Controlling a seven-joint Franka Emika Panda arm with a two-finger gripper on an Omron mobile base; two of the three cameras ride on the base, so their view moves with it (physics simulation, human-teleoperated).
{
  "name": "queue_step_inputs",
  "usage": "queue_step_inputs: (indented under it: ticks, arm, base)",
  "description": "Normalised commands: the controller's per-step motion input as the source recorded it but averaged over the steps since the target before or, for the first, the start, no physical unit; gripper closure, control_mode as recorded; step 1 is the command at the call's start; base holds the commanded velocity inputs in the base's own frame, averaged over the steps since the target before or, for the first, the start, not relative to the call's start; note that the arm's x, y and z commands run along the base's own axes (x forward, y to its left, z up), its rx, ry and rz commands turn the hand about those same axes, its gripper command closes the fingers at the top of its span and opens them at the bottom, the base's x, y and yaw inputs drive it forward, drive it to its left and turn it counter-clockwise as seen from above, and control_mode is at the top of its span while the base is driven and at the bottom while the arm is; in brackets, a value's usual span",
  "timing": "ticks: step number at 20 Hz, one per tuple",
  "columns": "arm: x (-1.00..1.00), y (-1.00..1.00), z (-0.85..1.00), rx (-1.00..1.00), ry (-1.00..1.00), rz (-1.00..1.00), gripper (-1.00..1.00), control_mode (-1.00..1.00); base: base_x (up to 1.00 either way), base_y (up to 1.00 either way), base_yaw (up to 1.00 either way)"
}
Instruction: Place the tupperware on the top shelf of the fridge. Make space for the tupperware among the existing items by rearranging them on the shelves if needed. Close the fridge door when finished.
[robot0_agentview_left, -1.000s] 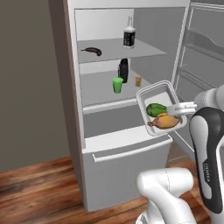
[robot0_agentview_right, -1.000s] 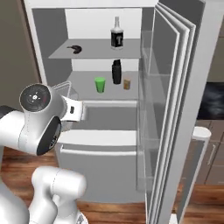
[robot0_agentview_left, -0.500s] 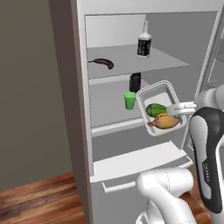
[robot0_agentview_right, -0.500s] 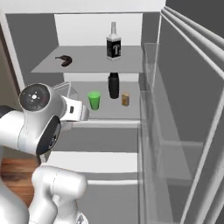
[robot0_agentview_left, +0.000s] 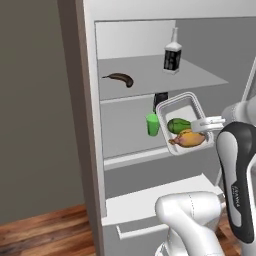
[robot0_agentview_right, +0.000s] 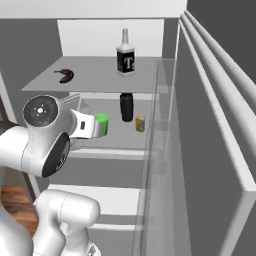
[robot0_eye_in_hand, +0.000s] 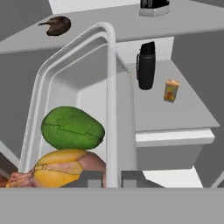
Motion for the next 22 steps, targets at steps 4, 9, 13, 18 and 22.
queue_step_inputs:
  ticks: [4,9,13,18,22]
  arm:
    - [0.00,0.00,0.00,0.00,0.00,0.00,1.00,1.00]
    - [0.00,0.00,0.00,0.00,0.00,0.00,1.00,1.00]
    - [0.24,0.12,-0.03,-0.02,0.01,0.00,1.00,-1.00]
    - [0.00,0.02,0.19,0.00,-0.02,0.00,1.00,-1.00]
    - [0.00,0.00,0.42,0.00,-0.05,0.00,1.00,-1.00]
  base:
    - [0.69,-0.07,0.19]
    - [0.56,0.01,0.11]
    - [0.00,0.00,0.00]
    - [0.00,0.00,0.00]
    - [0.00,0.00,0.00]
